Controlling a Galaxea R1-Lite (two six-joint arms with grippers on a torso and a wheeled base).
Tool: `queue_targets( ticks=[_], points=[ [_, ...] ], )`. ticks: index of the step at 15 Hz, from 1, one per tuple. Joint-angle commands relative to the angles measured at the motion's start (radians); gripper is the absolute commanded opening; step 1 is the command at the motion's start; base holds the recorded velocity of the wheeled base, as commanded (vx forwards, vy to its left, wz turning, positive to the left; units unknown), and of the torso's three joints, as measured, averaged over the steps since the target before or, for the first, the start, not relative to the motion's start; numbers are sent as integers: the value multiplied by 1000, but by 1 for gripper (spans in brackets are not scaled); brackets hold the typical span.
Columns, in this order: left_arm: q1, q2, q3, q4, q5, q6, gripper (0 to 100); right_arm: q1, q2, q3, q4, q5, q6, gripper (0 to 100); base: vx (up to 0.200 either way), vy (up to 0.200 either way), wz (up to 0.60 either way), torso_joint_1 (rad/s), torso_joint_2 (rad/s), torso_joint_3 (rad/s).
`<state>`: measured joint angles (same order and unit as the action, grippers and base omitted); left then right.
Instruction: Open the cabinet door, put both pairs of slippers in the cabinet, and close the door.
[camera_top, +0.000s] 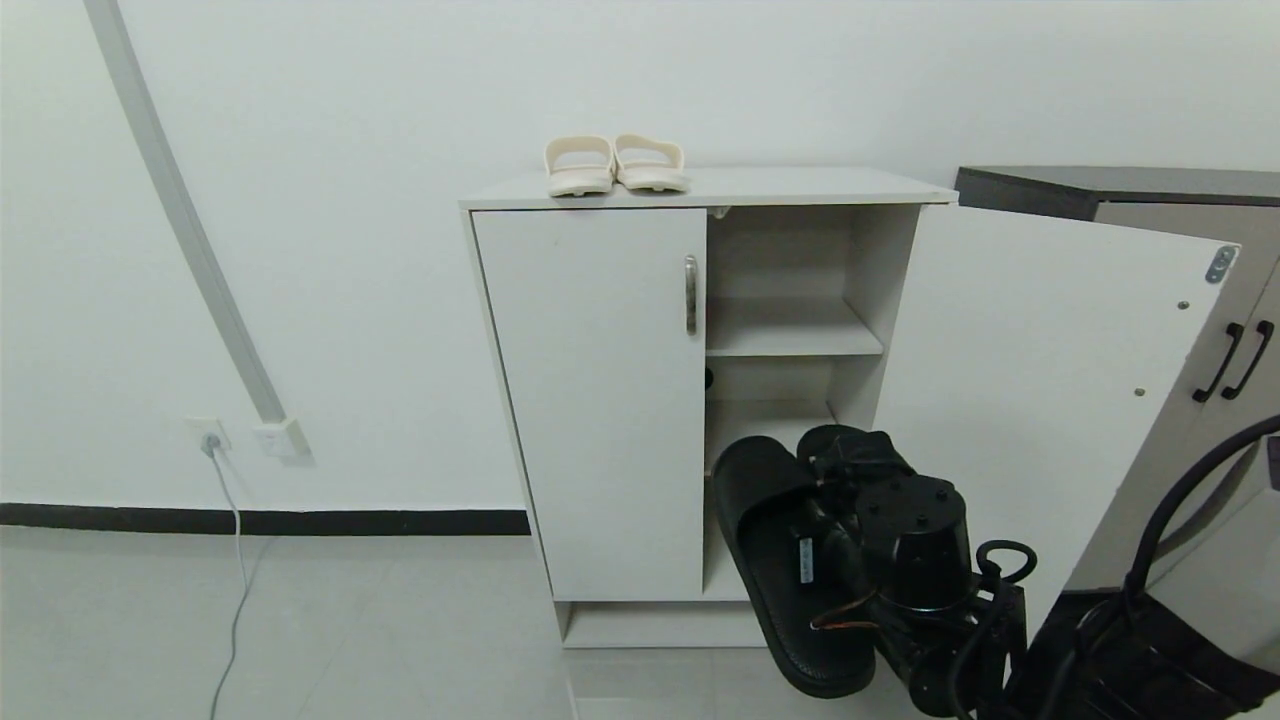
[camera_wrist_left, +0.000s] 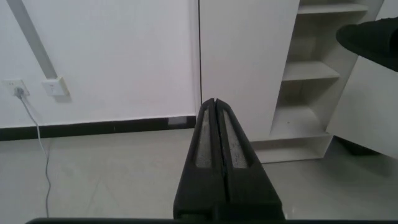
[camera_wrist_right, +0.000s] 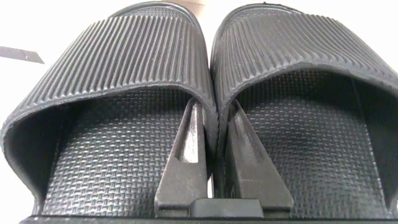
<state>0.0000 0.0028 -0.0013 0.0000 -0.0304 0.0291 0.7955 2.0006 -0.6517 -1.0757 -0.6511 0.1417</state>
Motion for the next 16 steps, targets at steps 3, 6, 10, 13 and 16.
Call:
queue_targets(
  ticks=[3, 6, 10, 13, 16],
  points=[
    [0, -1, 0, 0, 1, -9, 0, -6, 23, -48, 7, -7, 30, 0, 0, 0, 0, 0, 0, 0],
    [0, -1, 0, 0, 1, -9, 0, -27, 70, -105, 56, -59, 65, 0, 0, 0, 0, 0, 0, 0],
    [0, -1, 0, 0, 1, -8, 0, -35, 86, -137, 96, -71, 99, 0, 0, -150, 0, -2, 2, 3],
    [0, -1, 0, 0, 1, -8, 0, -35, 113, -144, 94, -71, 99, 0, 0, -200, 0, 6, 1, 2],
    [0, -1, 0, 0, 1, -9, 0, -32, 168, -212, 94, -70, 101, 0, 0, -133, 0, 2, -2, 3]
  ],
)
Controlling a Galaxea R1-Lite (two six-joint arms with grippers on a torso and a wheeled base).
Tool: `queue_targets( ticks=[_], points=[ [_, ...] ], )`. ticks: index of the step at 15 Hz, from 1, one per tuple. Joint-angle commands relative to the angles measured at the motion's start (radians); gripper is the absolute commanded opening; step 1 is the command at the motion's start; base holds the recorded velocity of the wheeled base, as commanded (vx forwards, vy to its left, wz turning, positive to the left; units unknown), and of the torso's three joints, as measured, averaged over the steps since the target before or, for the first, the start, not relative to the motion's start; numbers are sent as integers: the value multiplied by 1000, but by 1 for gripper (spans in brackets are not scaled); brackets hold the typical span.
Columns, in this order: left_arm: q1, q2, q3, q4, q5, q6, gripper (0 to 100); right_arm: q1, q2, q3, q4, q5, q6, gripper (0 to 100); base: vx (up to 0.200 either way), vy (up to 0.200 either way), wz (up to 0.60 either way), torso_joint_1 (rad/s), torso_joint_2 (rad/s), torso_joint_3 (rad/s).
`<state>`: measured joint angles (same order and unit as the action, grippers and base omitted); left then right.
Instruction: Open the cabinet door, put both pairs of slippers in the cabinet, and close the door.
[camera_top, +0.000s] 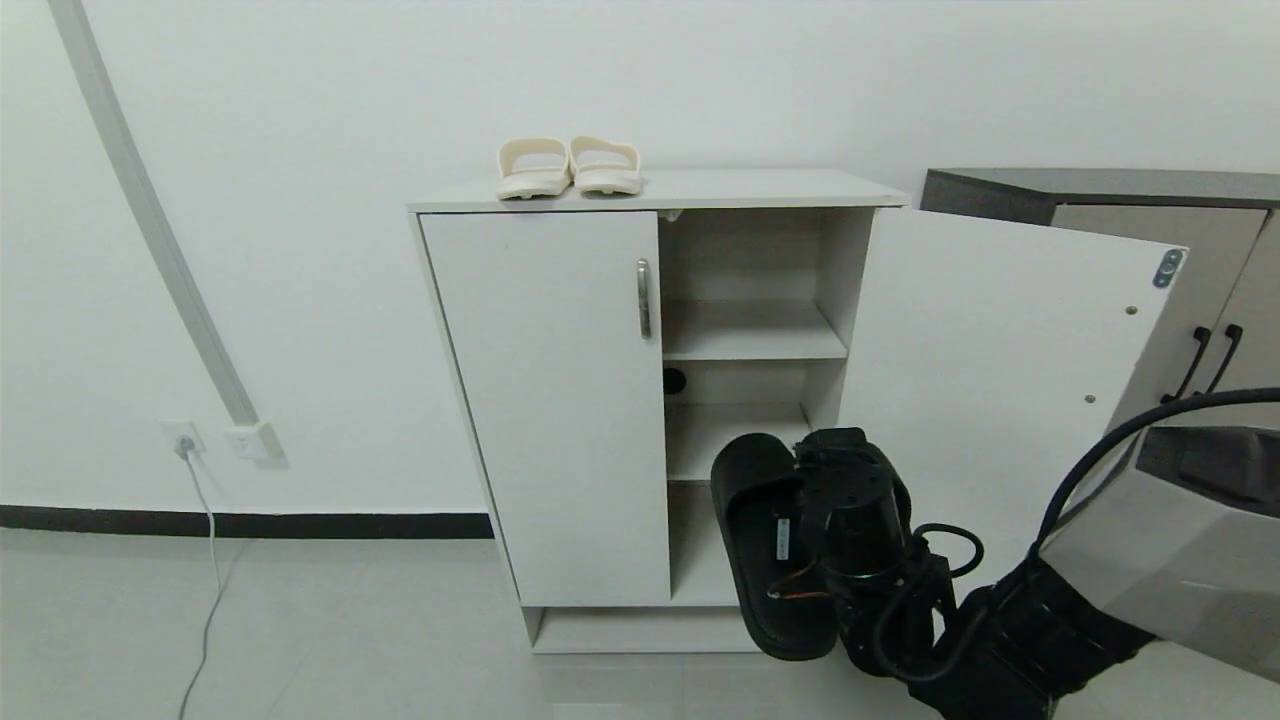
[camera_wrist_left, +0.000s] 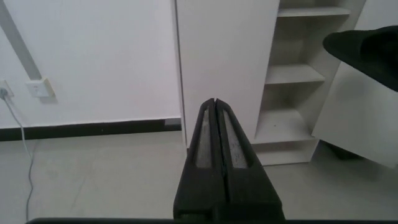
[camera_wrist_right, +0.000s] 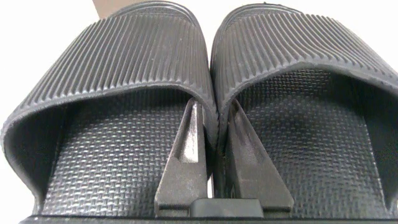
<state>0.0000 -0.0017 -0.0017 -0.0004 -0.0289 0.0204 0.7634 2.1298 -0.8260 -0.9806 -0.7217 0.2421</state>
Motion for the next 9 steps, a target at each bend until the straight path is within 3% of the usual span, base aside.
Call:
queue_targets(
  ticks=[1, 6, 9],
  points=[
    [0, 3, 0, 0, 0, 0, 0, 2, 64, -65, -1, 1, 0, 0, 0, 0, 0, 0, 0, 0],
    [0, 3, 0, 0, 0, 0, 0, 17, 240, -272, 2, 5, -1, 0, 0, 0, 0, 0, 0, 0],
    [0, 3, 0, 0, 0, 0, 0, 27, 274, -300, 19, 5, 0, 0, 0, 0, 0, 0, 0, 0]
  ],
)
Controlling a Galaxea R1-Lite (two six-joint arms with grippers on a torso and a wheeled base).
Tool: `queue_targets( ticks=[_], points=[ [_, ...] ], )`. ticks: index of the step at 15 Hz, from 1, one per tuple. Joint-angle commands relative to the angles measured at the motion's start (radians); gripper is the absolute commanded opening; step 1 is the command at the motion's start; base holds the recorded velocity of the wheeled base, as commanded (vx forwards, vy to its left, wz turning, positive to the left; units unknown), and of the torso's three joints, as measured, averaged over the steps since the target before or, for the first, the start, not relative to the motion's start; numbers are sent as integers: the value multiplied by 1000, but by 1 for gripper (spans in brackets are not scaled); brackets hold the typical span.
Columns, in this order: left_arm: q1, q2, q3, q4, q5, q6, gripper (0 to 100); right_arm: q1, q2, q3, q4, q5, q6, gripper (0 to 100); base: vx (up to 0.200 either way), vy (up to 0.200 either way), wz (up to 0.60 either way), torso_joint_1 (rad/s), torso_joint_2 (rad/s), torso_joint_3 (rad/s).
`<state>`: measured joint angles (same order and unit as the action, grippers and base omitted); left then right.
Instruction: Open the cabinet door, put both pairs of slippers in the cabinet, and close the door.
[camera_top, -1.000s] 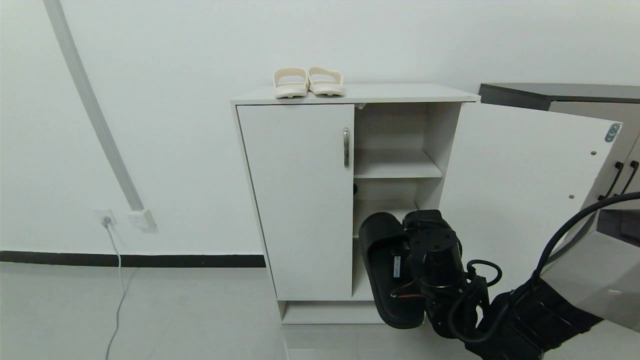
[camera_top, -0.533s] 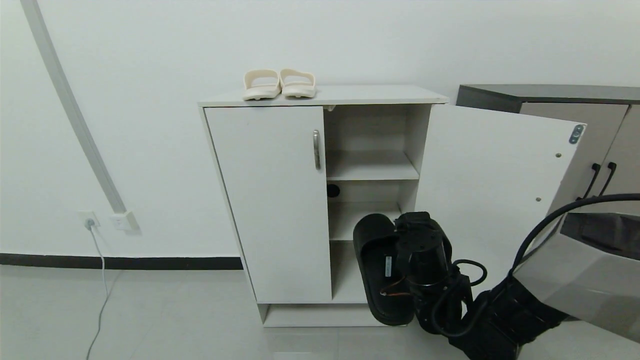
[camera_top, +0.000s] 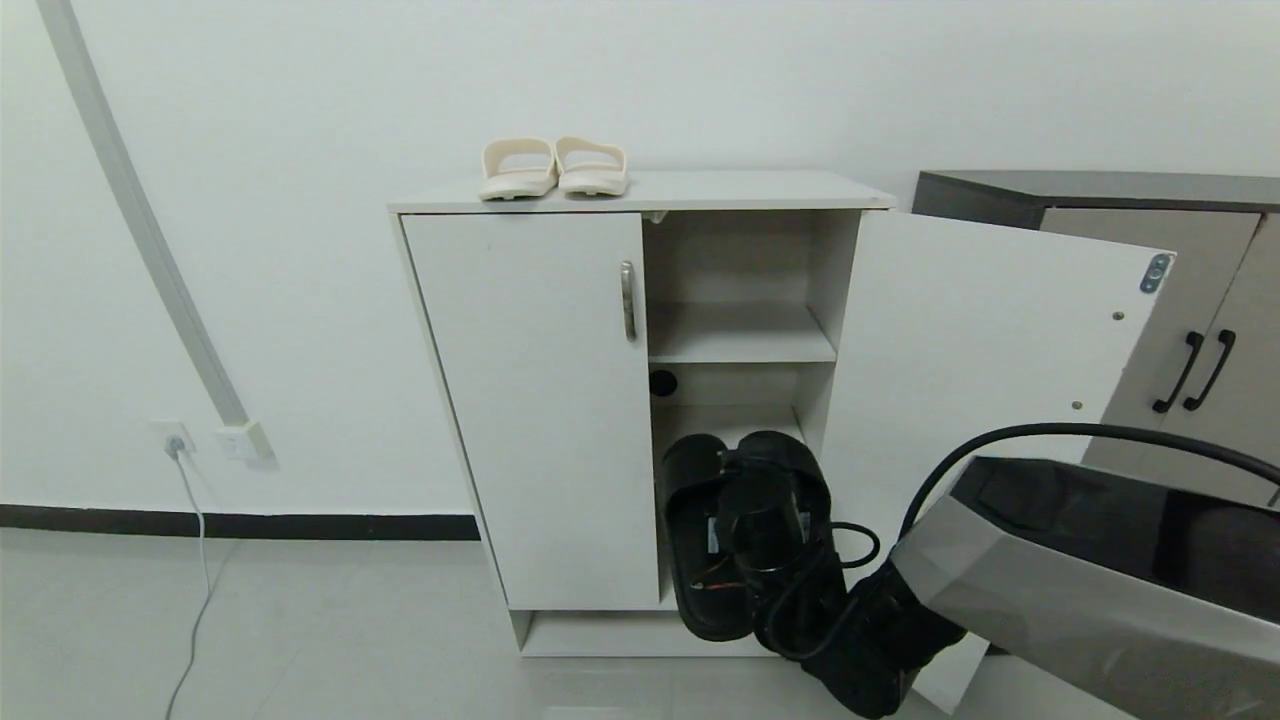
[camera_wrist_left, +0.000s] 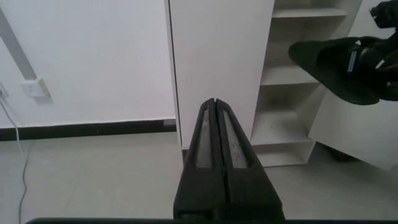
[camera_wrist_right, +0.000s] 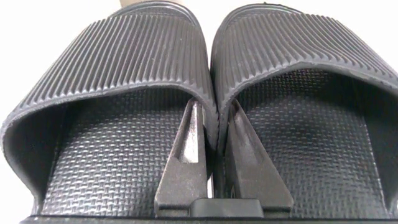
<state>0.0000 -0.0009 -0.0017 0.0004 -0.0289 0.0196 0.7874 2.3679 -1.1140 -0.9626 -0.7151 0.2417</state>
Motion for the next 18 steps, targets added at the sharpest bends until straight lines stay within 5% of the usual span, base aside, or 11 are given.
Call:
queue_targets(
  ticks=[1, 18],
  points=[
    [0, 2, 0, 0, 0, 0, 0, 1, 40, -12, 5, -1, 1, 0, 0, 0, 0, 0, 0, 0],
    [0, 2, 0, 0, 0, 0, 0, -4, 94, -26, 5, -1, 4, 0, 0, 0, 0, 2, 2, -146]
  ],
)
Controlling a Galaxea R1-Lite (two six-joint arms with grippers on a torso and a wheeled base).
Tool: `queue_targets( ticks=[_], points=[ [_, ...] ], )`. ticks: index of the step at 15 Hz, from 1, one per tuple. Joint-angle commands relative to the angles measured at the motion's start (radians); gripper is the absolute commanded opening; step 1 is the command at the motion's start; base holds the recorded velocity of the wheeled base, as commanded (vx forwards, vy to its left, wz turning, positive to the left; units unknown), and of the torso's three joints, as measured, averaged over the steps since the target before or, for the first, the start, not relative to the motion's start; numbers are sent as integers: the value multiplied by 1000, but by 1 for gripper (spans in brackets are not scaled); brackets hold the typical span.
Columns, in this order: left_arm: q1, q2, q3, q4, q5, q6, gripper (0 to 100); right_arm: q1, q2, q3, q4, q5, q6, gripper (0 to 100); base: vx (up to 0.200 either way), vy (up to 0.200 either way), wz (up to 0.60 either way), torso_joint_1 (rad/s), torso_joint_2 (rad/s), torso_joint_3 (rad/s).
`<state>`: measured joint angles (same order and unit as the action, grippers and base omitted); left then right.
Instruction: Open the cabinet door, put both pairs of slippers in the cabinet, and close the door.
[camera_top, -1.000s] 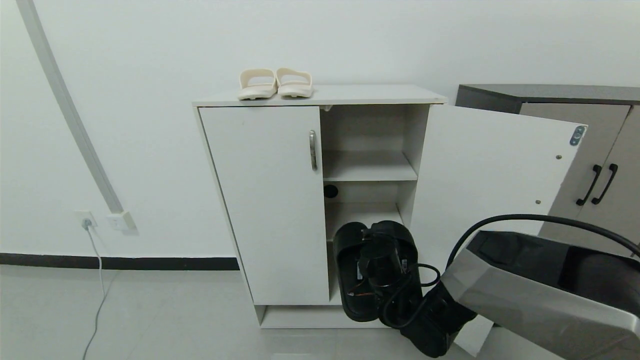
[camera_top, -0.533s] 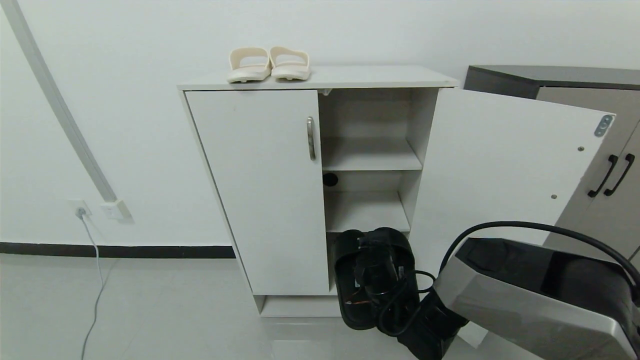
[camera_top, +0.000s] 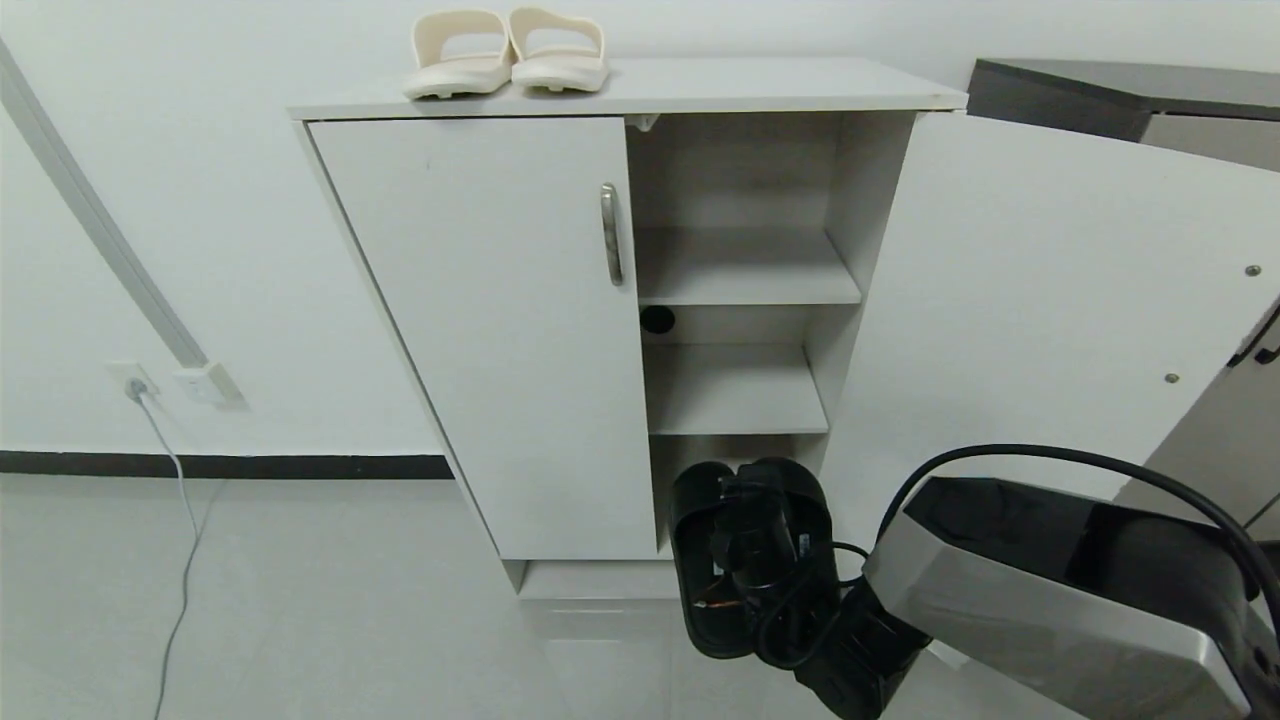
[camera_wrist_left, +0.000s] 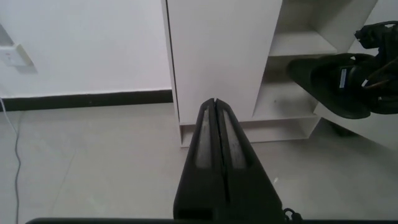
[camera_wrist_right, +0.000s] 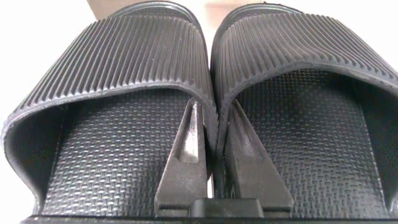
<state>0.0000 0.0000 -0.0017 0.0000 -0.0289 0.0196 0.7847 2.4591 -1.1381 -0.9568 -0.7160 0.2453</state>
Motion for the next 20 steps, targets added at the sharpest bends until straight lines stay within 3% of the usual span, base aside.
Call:
queue_targets(
  ticks=[1, 3, 8, 18, 20],
  points=[
    [0, 2, 0, 0, 0, 0, 0, -2, 4, 0, -2, 0, 0, 0, 0, 0, 0, 2, -7, -193],
    [0, 2, 0, 0, 0, 0, 0, -4, 9, 0, -11, -3, 0, 0, 0, 0, 0, 0, 5, -198],
    [0, 2, 0, 0, 1, -1, 0, -39, 72, 3, -319, -13, -136, 0, 0, 0, 0, 3, 2, -72],
    [0, 2, 0, 0, 1, -1, 0, -38, 58, 1, -381, -22, -169, 0, 0, 0, 0, 0, 0, 0],
    [0, 2, 0, 0, 0, -1, 0, -39, 57, 1, -381, -22, -169, 0, 200, 0, 0, 0, 2, -2]
  ],
)
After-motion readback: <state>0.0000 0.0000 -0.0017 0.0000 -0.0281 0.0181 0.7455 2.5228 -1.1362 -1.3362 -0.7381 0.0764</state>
